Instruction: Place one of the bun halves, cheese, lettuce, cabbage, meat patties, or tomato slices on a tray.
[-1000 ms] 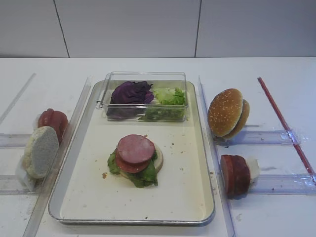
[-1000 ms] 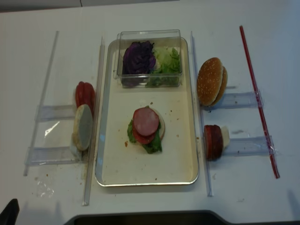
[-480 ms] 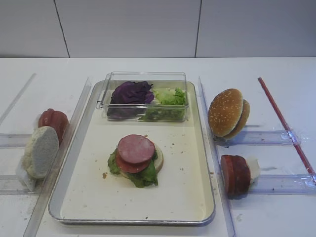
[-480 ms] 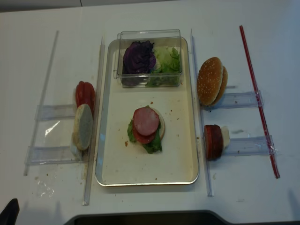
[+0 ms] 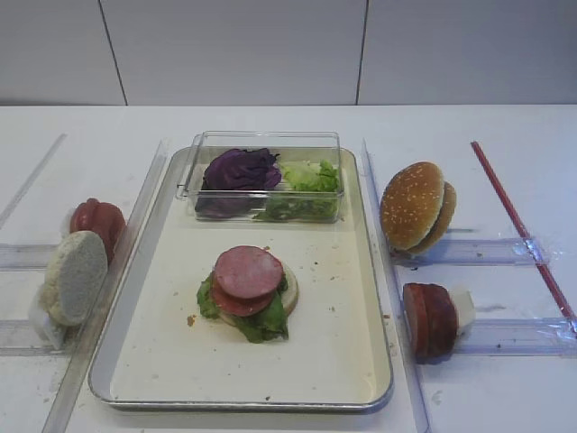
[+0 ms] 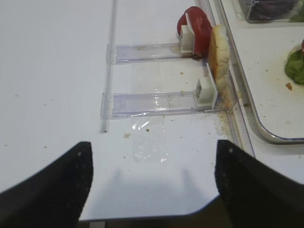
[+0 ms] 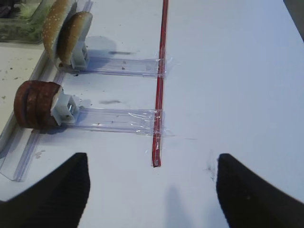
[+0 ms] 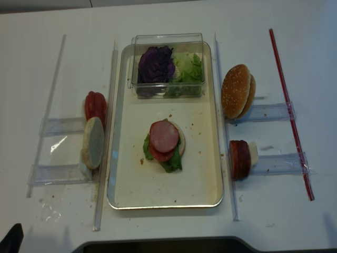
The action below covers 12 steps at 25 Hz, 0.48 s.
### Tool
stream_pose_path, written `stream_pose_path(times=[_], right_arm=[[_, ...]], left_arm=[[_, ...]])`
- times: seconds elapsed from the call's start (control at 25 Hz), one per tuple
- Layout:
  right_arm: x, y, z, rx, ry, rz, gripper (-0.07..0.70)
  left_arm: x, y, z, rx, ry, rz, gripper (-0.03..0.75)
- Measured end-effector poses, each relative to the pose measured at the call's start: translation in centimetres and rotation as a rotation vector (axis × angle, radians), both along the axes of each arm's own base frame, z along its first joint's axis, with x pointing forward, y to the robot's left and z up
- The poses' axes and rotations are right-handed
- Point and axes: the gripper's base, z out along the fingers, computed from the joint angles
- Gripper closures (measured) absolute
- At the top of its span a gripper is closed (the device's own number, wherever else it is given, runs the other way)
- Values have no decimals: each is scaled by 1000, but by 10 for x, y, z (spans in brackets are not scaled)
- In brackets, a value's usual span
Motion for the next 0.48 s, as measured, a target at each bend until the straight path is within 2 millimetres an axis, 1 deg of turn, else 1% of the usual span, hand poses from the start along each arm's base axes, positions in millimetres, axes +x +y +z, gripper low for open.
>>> stream_pose_path(times=[0.48], right_arm=[[0, 0, 0, 0, -2, 0, 69]], left_arm=[[0, 0, 0, -2, 0, -1, 223]])
